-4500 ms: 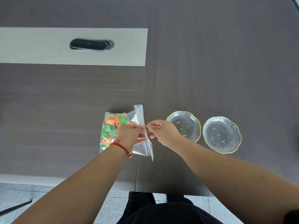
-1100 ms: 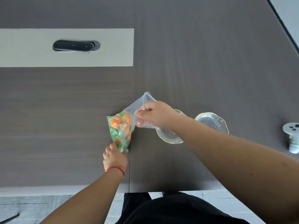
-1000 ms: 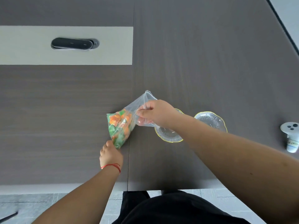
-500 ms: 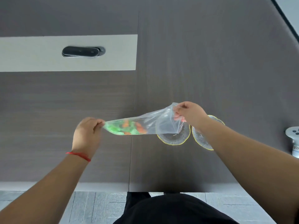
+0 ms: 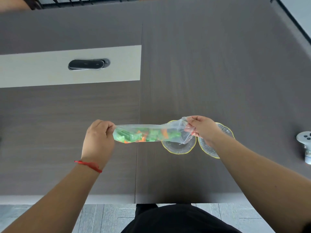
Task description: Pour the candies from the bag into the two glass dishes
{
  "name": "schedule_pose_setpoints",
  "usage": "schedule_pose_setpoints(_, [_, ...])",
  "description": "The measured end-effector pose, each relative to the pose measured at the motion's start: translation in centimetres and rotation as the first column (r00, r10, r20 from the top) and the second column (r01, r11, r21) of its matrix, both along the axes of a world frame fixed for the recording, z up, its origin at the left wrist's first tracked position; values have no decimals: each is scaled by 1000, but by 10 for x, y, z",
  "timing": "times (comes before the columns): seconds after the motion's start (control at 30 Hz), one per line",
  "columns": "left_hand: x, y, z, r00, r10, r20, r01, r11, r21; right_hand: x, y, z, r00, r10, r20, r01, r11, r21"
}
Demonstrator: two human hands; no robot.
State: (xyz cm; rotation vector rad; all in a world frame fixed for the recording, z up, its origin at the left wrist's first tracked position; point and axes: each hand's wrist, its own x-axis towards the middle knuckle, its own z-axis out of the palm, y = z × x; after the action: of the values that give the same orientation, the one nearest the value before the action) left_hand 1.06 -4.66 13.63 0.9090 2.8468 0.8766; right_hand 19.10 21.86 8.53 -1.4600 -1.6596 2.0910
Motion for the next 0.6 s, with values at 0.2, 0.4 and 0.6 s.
schedule_pose_setpoints(0.2, [5, 0, 16, 1000, 12, -24, -11, 999, 35, 2, -6, -2, 1000, 3, -1, -3, 1000, -10])
schedule_pose_setpoints(0.4, [7, -4, 23, 998, 0, -62, 2, 999, 33, 0, -13, 0, 1000, -6, -3, 5, 999, -41])
schedule_pose_setpoints(0.6, [12, -5, 27, 999, 26, -35, -25, 999, 37, -2, -15, -2, 999, -31, 13, 31, 999, -44])
